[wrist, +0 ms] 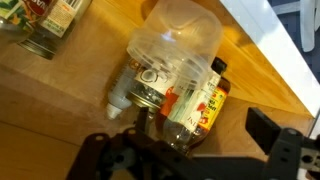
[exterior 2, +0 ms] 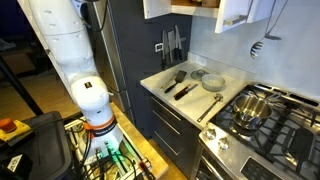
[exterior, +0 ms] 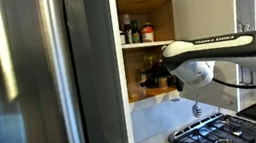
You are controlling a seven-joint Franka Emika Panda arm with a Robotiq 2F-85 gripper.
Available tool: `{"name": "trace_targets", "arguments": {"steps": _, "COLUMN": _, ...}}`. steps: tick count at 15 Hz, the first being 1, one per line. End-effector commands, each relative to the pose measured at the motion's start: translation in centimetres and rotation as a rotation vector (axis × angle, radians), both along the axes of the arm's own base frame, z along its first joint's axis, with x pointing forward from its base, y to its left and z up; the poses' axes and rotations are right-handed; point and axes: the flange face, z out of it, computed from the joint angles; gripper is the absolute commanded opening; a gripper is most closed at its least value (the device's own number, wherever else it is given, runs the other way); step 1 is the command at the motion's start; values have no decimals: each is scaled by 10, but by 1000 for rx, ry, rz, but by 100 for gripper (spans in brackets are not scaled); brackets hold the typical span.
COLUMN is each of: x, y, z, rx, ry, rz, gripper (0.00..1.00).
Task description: Place the clear container on the bottom shelf upside down.
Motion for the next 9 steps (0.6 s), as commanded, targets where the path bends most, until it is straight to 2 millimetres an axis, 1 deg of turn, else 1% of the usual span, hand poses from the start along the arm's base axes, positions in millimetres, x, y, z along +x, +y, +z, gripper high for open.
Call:
{"name": "trace_targets", "arguments": {"steps": 1, "x": 8, "y": 0, "z": 0, "rx": -171, "ry": -41, "rz": 89, "gripper": 100}}
{"name": "trace_targets", "arguments": {"steps": 3, "x": 12, "y": 1, "z": -4, "rx": -260, "ry": -62, "rz": 135, "gripper": 100}}
{"name": "trace_targets", "arguments": {"steps": 7, "x": 21, "y": 2, "z": -19, "rx": -445, "ry": -82, "rz": 212, "gripper": 100}}
{"name": "trace_targets", "arguments": {"steps": 9, "x": 23, "y": 3, "z": -23, "rx": -533, "ry": -103, "rz": 248, "gripper": 100}}
